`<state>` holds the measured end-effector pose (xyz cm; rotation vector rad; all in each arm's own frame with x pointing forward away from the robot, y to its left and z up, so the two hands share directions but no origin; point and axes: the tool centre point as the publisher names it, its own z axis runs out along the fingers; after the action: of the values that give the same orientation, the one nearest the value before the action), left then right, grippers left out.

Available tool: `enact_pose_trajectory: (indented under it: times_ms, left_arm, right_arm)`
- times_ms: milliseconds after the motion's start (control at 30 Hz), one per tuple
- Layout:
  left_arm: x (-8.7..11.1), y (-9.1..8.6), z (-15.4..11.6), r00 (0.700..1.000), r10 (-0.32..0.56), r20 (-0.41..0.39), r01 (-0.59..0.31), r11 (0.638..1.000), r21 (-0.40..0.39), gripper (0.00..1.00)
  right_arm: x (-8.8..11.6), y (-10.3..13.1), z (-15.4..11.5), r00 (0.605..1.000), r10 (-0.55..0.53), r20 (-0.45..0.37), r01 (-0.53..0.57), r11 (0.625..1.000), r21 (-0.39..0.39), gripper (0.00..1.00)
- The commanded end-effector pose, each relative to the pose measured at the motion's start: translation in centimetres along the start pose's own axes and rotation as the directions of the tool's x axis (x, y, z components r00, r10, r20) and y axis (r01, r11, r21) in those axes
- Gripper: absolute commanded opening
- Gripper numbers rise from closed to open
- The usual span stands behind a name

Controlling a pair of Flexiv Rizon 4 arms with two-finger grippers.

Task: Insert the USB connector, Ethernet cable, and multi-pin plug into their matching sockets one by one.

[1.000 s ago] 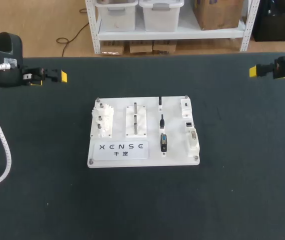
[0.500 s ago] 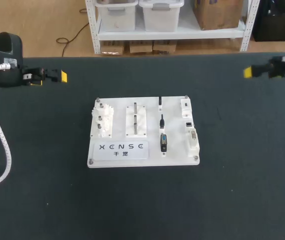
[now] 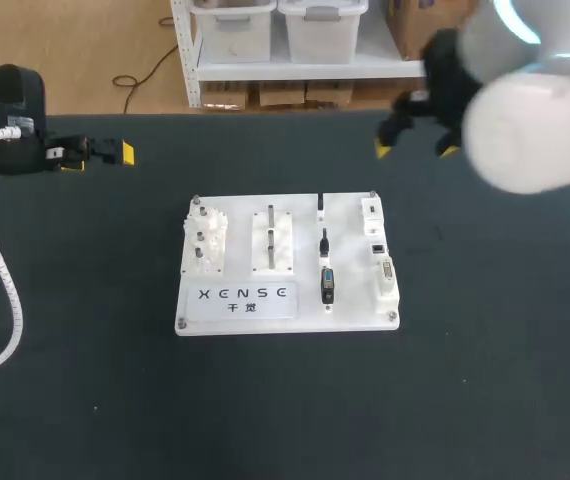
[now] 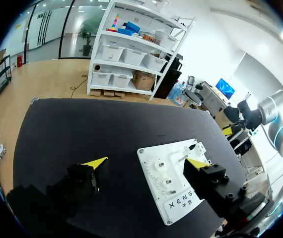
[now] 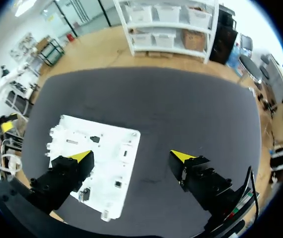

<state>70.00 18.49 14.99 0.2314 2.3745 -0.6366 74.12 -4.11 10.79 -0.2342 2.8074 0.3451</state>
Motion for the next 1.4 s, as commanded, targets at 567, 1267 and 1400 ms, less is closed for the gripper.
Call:
enact_pose_trajectory:
  times_ms: [567,1267,1400]
  left_arm:
    - [0.0,0.0,0.0,1.000,0.000,0.000,0.000,1.000,0.000,1.00]
    - [0.0,0.0,0.0,1.000,0.000,0.000,0.000,1.000,0.000,1.00]
    - [0.0,0.0,0.0,1.000,0.000,0.000,0.000,1.000,0.000,1.00]
  right_arm:
    - [0.8,6.6,8.2,0.990,0.086,-0.116,-0.042,0.942,0.333,1.00]
    - [1.0,6.7,8.6,0.981,0.156,-0.119,-0.117,0.952,0.284,1.00]
    - [1.0,6.7,8.6,0.981,0.156,-0.119,-0.117,0.952,0.284,1.00]
